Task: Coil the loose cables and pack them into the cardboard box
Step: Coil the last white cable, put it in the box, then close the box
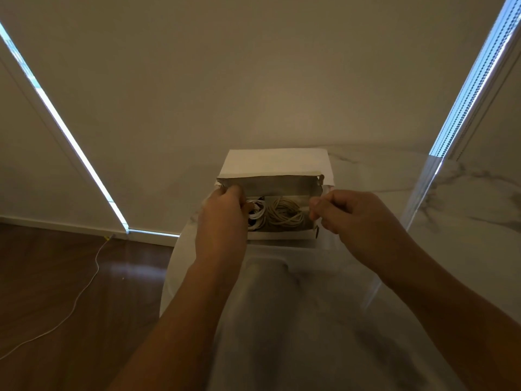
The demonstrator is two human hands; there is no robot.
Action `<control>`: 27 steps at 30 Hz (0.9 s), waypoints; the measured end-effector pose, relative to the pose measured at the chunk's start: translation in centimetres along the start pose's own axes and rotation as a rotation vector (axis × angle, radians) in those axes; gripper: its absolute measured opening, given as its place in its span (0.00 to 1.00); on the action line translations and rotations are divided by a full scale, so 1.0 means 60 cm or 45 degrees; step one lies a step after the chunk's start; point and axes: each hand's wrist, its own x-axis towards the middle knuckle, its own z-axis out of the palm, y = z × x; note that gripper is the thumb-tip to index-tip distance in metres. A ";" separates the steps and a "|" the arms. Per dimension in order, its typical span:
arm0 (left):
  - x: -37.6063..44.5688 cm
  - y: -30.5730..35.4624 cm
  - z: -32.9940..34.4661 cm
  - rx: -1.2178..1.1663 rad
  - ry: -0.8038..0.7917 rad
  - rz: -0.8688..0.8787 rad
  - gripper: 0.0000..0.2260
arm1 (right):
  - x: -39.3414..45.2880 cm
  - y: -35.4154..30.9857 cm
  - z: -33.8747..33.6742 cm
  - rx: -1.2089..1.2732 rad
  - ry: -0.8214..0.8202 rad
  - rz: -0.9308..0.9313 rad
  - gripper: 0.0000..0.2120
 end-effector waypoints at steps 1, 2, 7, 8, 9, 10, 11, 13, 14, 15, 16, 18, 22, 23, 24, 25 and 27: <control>0.000 0.001 0.000 0.023 -0.011 0.002 0.07 | 0.000 0.000 0.000 0.004 0.003 0.001 0.14; 0.001 0.001 0.000 0.038 -0.035 -0.007 0.06 | 0.000 0.000 0.000 0.004 0.005 0.002 0.14; 0.005 -0.003 0.002 0.105 -0.092 0.023 0.06 | 0.002 0.003 -0.001 -0.001 0.017 -0.007 0.14; 0.005 -0.004 0.000 0.097 -0.096 0.027 0.06 | 0.003 0.003 -0.002 -0.002 0.018 -0.006 0.14; 0.003 -0.004 -0.001 0.081 -0.093 0.030 0.05 | 0.003 0.003 -0.003 -0.007 0.018 -0.006 0.14; 0.002 -0.005 -0.003 0.061 -0.082 0.037 0.04 | 0.004 0.004 -0.003 -0.014 0.016 -0.007 0.14; 0.000 -0.005 -0.004 0.036 -0.066 0.045 0.04 | 0.005 0.005 -0.004 -0.018 0.014 -0.008 0.14; -0.003 -0.008 -0.008 -0.043 -0.045 0.031 0.03 | 0.007 0.008 -0.008 -0.021 0.021 -0.007 0.14; -0.005 -0.010 -0.010 -0.083 -0.044 0.017 0.03 | 0.008 0.010 -0.010 -0.020 0.032 -0.002 0.15; -0.007 -0.012 -0.014 -0.121 -0.044 0.005 0.03 | 0.010 0.010 -0.013 -0.018 0.046 0.008 0.15; -0.009 -0.014 -0.018 -0.161 -0.042 -0.008 0.03 | 0.013 0.011 -0.017 -0.026 0.062 0.016 0.15; -0.013 -0.017 -0.032 -0.248 -0.025 -0.048 0.03 | 0.022 0.011 -0.023 -0.114 0.090 0.019 0.15; -0.013 -0.027 -0.053 -0.323 -0.030 -0.161 0.04 | 0.053 0.020 -0.029 -0.351 0.161 0.028 0.18; -0.011 -0.031 -0.056 -0.330 -0.027 -0.185 0.04 | 0.060 0.022 -0.029 -0.395 0.179 0.042 0.20; -0.008 -0.036 -0.057 -0.334 -0.020 -0.207 0.05 | 0.068 0.024 -0.028 -0.431 0.193 0.058 0.22; -0.003 -0.042 -0.057 -0.336 -0.013 -0.229 0.06 | 0.074 0.024 -0.026 -0.456 0.203 0.076 0.24; 0.007 -0.049 -0.055 -0.396 -0.004 -0.288 0.08 | 0.086 0.023 -0.023 -0.470 0.199 0.118 0.26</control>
